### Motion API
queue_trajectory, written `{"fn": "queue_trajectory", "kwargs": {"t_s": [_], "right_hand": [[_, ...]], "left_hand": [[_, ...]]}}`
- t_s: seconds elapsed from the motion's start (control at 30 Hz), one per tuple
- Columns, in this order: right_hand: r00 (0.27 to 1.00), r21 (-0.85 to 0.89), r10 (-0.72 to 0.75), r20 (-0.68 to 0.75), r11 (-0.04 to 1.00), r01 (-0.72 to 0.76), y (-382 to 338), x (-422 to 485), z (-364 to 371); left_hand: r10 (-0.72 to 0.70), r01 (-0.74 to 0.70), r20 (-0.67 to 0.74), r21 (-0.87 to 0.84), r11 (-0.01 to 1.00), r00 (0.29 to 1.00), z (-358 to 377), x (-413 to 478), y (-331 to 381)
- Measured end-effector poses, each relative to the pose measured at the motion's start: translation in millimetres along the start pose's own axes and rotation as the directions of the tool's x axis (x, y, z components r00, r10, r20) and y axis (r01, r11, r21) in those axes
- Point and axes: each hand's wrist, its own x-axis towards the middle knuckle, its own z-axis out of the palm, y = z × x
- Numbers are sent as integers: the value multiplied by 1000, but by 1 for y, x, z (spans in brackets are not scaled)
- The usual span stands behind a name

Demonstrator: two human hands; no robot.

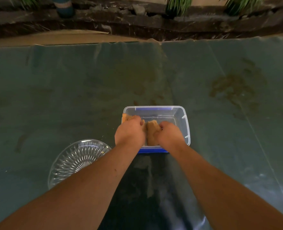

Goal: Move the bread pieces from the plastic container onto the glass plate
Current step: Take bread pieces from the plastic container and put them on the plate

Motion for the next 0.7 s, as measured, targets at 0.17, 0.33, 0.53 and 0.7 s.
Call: {"fn": "queue_trajectory", "kwargs": {"t_s": [0.17, 0.33, 0.53, 0.7], "right_hand": [[994, 82, -35, -102, 996, 43, -22, -23, -22], [994, 270, -58, -90, 959, 81, -69, -55, -21], [978, 459, -53, 203, 887, -47, -121, -79, 44], [946, 378, 43, 322, 910, -170, -127, -75, 108]], "left_hand": [[48, -68, -63, -357, 932, 997, -44, -19, -36], [-114, 0, -109, -721, 693, 988, -102, -38, -111], [-242, 148, 30, -862, 485, 970, -127, -63, -211], [-271, 230, 90, -804, 548, 958, -99, -69, -257]]}}
